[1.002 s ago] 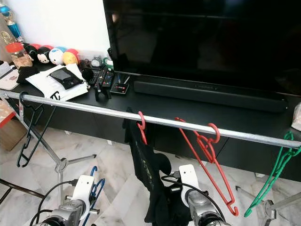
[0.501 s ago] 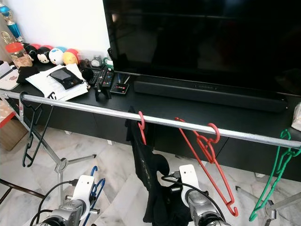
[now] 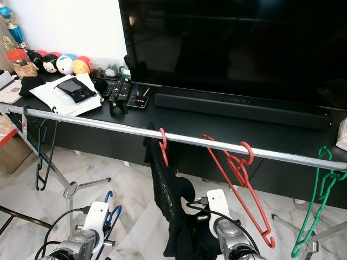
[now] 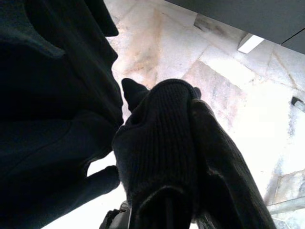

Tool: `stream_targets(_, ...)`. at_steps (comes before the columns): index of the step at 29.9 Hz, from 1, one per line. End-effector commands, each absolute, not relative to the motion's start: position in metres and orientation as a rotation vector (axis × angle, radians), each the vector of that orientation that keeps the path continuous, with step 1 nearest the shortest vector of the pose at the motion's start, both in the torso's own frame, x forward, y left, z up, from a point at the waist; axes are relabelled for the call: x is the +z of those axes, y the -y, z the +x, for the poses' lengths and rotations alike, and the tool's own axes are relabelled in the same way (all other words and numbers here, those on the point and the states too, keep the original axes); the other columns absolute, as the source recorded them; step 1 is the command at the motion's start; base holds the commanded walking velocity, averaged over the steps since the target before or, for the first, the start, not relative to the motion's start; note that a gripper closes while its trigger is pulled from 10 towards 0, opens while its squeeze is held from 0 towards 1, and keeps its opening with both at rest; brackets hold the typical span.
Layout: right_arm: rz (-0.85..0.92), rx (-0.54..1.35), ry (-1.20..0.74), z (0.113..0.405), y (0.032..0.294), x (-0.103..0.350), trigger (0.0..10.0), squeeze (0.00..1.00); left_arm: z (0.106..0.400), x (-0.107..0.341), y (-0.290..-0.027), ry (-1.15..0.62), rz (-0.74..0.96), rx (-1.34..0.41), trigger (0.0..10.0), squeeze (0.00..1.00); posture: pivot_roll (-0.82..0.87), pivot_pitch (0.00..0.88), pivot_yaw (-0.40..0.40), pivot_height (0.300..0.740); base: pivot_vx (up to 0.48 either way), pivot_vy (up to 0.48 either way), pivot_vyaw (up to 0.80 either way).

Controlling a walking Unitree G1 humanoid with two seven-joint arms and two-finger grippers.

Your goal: Hang hanger

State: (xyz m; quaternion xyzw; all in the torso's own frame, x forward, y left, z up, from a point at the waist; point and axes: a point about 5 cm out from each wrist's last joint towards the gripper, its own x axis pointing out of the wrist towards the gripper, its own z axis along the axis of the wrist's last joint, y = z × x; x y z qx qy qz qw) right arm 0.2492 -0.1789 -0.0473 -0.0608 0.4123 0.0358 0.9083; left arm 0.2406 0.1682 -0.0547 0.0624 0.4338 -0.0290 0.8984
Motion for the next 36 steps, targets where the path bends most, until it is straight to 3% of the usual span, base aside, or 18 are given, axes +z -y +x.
stream_targets(1,-0.113,0.058,-0.853,0.2495,0.1815,-0.0469,10.0,0.00,0.2406,-0.0548,-0.1688,-0.899,0.152,-0.078,10.0,0.00,-0.07,0.000,0.009,0.740,0.000,0.000,0.00)
stream_targets(15,-0.111,0.064,-0.849,0.2501,0.1805,-0.0466,10.0,0.00,0.2400,-0.0551,-0.1697,-0.901,0.154,-0.080,10.0,0.00,-0.06,0.000,0.010,0.740,0.000,0.000,0.00)
stream_targets(36,-0.104,0.066,-0.843,0.2514,0.1789,-0.0458,10.0,0.00,0.2398,-0.0552,-0.1702,-0.903,0.157,-0.083,10.0,0.00,-0.06,0.000,0.010,0.740,-0.253,0.000,0.00)
